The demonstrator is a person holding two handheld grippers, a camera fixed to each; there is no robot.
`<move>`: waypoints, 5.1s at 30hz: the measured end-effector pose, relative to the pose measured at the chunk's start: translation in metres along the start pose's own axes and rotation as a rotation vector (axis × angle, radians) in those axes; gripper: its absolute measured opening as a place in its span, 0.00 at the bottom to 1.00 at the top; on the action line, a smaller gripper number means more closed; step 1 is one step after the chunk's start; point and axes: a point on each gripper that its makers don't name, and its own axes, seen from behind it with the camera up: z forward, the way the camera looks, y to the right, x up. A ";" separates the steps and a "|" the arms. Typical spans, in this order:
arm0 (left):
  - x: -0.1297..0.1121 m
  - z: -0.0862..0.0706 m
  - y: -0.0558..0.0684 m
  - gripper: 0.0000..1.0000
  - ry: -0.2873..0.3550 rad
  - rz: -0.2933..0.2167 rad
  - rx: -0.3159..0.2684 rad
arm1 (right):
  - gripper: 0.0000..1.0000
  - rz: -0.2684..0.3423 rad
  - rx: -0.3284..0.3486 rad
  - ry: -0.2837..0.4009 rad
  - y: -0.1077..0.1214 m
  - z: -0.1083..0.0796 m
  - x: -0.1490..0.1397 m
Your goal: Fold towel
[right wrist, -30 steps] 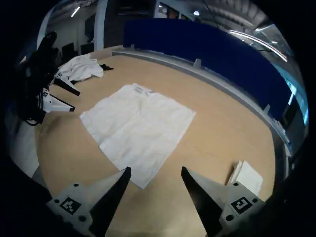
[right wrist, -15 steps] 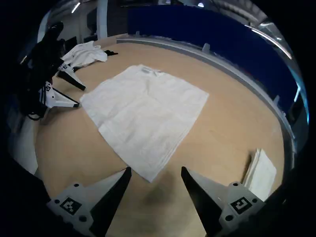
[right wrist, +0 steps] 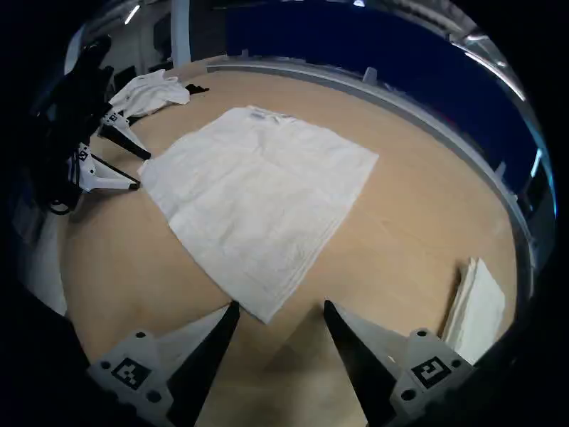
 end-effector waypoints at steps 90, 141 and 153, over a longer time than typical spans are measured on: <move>0.087 -0.106 0.014 0.06 0.081 -0.120 -0.022 | 0.17 0.047 0.073 0.187 -0.004 -0.113 0.097; 0.095 0.009 -0.050 0.06 -0.056 -0.308 -0.006 | 0.17 0.099 0.010 0.081 0.076 0.011 0.119; 0.090 0.035 -0.060 0.07 -0.063 -0.324 0.007 | 0.17 0.126 -0.002 0.054 0.080 0.032 0.112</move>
